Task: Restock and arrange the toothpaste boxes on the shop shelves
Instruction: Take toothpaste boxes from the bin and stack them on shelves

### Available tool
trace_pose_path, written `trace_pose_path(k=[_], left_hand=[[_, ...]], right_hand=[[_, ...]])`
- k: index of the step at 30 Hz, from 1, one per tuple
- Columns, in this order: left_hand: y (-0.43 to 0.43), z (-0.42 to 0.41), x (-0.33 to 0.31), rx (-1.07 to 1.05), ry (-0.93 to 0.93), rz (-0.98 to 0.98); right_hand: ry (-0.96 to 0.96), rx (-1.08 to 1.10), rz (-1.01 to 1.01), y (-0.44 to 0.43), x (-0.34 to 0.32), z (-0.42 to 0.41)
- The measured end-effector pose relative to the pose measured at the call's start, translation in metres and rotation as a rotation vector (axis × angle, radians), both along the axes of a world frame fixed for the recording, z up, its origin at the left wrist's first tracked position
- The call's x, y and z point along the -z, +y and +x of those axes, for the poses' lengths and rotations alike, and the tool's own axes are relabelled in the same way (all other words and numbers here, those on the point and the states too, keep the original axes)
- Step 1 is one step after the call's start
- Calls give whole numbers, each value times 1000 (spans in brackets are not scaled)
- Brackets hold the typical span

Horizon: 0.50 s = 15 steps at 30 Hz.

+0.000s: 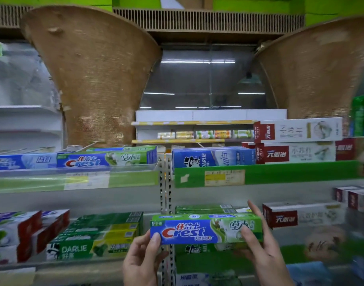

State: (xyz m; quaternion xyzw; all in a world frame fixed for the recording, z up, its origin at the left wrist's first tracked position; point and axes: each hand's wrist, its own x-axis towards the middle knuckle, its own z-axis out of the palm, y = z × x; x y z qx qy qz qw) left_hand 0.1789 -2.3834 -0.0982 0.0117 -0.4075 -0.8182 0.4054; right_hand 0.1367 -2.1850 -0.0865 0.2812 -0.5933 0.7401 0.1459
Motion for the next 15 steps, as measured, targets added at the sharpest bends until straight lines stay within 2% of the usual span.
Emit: trace_pose_path(k=[5,10,15], left_hand=[[0,2,-7,-20,46,30],[-17,16,-11,-46,107,203],[-40,36,-5,-73,98,241]], right_hand=[[37,52,94,-2,-6,5],[42,76,287,-42,-6,11],[51,73,253,-87,-7,22]])
